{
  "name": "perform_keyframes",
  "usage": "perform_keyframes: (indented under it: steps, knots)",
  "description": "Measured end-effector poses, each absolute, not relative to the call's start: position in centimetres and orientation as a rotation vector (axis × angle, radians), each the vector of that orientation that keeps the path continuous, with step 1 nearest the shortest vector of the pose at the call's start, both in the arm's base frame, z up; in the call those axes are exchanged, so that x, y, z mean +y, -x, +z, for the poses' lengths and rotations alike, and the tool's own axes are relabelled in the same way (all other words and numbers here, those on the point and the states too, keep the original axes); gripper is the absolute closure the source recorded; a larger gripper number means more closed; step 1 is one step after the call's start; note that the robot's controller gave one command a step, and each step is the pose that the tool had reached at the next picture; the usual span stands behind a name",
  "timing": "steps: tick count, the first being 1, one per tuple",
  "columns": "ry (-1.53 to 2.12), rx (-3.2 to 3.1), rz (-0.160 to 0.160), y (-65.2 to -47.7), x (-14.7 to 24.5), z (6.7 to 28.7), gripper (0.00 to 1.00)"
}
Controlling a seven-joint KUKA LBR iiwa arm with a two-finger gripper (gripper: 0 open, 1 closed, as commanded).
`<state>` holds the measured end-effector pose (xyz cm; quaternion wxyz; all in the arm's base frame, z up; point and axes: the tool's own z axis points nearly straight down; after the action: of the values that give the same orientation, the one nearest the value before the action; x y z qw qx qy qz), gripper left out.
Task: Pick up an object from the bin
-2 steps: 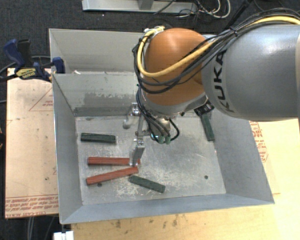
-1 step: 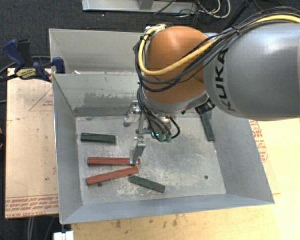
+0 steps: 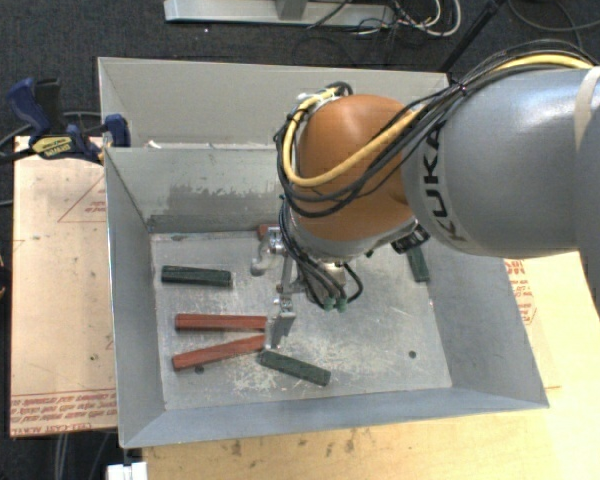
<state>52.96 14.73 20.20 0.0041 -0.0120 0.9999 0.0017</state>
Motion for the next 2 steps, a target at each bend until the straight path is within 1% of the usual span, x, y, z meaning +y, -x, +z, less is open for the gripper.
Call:
perform_keyframes:
  steps: [1, 2]
  knots:
    - [0.128, 3.134, 0.003, -51.8, 14.8, 13.4, 0.0]
    - [0.019, 3.117, 0.014, -57.9, 15.8, 8.0, 1.0]
